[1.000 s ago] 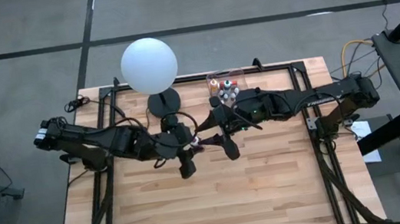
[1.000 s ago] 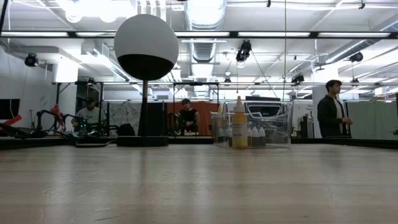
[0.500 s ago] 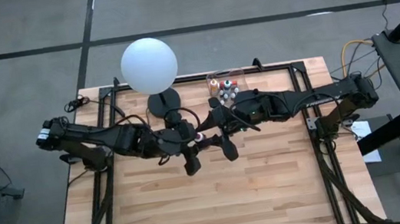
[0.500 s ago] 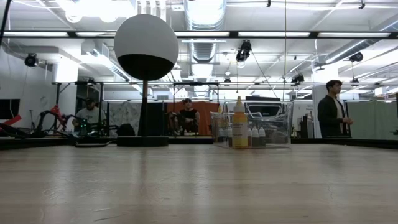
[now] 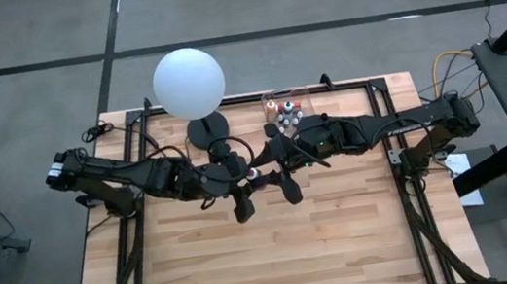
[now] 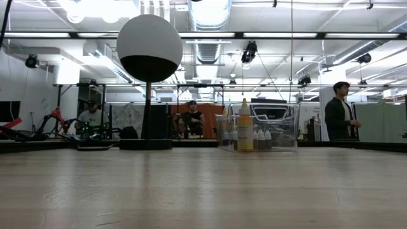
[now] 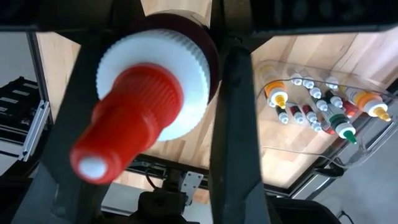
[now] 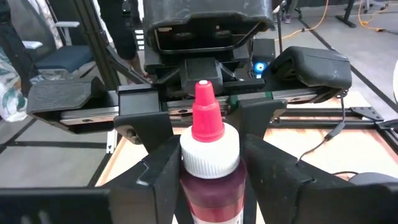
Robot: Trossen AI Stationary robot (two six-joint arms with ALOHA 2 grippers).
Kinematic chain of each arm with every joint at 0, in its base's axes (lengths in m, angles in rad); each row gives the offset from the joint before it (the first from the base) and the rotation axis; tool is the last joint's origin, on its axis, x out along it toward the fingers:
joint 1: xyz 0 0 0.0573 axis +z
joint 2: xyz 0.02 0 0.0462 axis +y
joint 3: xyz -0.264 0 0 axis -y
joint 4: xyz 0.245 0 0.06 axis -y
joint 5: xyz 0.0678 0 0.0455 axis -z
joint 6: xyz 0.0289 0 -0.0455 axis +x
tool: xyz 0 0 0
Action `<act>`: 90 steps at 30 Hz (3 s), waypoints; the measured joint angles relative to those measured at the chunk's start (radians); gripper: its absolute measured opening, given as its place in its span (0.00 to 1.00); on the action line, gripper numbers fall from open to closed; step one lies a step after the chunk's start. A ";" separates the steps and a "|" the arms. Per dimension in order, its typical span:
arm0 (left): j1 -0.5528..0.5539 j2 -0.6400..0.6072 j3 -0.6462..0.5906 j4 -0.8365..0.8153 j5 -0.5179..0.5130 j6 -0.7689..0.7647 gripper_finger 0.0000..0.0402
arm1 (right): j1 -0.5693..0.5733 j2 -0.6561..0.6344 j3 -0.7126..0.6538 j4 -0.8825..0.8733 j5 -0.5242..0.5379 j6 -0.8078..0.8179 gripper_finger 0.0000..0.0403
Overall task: Pick & Place food coloring
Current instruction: Put the large red food coloring bottle into the transparent bin
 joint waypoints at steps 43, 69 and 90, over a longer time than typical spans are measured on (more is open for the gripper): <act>0.006 -0.109 -0.061 -0.126 -0.112 -0.058 0.61 | -0.116 -0.238 -0.108 -0.184 0.240 0.047 0.27; 0.004 -0.438 -0.523 0.198 -0.424 -0.150 0.61 | -0.351 -0.510 -0.678 0.074 0.423 0.154 0.27; 0.004 -0.506 -0.643 0.220 -0.493 -0.270 0.61 | -0.507 -0.352 -0.886 0.387 0.399 0.101 0.27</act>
